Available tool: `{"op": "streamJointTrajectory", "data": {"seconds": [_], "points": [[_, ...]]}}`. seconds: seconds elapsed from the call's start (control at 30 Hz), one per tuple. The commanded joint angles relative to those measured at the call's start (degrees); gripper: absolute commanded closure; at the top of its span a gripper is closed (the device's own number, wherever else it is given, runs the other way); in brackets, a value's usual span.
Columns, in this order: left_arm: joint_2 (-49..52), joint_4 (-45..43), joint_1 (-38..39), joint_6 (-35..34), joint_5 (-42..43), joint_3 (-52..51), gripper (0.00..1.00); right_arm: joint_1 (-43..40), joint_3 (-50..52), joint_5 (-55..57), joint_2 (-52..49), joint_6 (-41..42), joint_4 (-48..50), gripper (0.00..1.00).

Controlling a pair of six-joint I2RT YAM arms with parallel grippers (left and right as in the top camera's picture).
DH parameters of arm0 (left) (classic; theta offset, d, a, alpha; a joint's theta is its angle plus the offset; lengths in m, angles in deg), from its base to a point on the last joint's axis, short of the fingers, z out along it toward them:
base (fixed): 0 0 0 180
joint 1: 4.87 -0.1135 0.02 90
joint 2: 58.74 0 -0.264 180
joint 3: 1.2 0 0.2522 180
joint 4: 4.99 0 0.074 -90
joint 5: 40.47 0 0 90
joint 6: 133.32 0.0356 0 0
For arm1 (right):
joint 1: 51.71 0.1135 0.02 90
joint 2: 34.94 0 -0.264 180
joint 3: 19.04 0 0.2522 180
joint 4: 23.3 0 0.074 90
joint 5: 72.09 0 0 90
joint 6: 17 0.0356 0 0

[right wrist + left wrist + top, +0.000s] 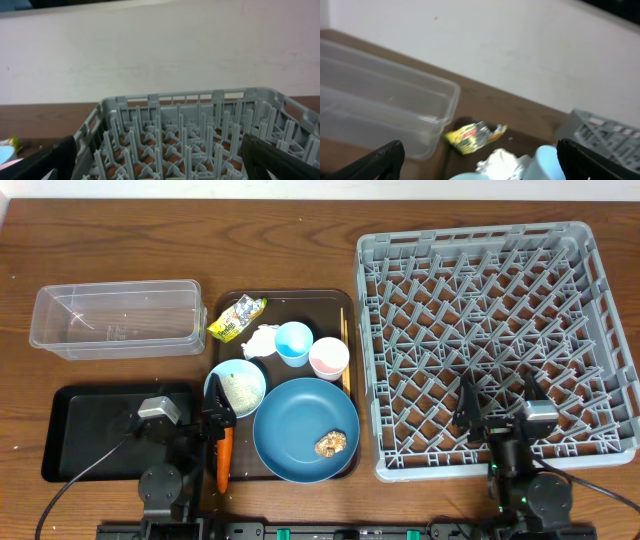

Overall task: Sort waste into correct bins and load items into the dishwasher rack
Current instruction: 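Reach the left gripper to the light-blue cup and grasp it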

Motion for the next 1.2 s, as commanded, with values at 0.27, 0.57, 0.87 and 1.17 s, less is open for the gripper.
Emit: {"op": "streamJointTrajectory", "data": {"seconds": [0.27, 0.57, 0.87, 1.17], "points": [[10.1, 5.6, 0.0, 0.2, 4.1, 14.1, 0.02, -0.6, -35.8, -3.4, -39.5, -0.6, -17.8, 0.01], [38.4, 27.7, 0.0, 4.2, 1.3, 43.0, 0.02, -0.5, -71.4, -9.8, -71.8, -3.4, -41.0, 0.01], [64.2, 51.7, 0.0, 4.2, 7.4, 74.1, 0.02, -0.6, -76.7, -17.8, -77.4, 2.0, -45.8, 0.01], [73.9, 47.9, 1.8, 1.3, 17.6, 75.6, 0.02, -0.5, -76.7, -8.0, -78.2, 8.6, -54.2, 0.01]]}}
